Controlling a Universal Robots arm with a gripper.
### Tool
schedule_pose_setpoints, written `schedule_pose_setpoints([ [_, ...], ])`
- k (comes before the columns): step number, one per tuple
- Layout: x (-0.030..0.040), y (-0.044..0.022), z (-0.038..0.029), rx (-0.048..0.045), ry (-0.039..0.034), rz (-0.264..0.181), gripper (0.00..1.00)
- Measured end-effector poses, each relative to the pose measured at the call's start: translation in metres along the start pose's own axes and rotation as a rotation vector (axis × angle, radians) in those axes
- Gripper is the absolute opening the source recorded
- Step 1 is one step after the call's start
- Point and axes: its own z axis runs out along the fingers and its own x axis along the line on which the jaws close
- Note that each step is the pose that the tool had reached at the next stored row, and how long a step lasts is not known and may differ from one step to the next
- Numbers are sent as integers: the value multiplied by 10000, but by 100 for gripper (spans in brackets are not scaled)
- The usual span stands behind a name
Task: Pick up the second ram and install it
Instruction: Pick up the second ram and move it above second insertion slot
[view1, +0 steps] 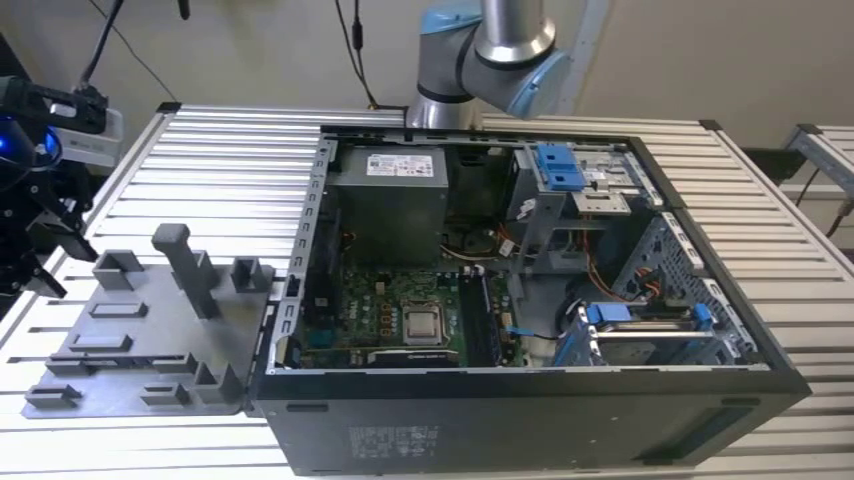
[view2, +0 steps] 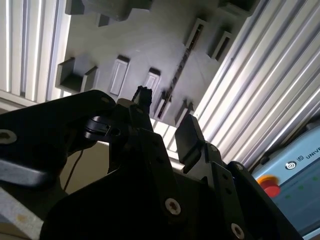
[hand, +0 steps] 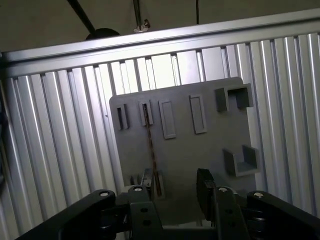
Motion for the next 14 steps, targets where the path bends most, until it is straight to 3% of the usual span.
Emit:
schedule_pose_setpoints([
  [14, 7, -4, 114, -1, 1, 0, 48],
])
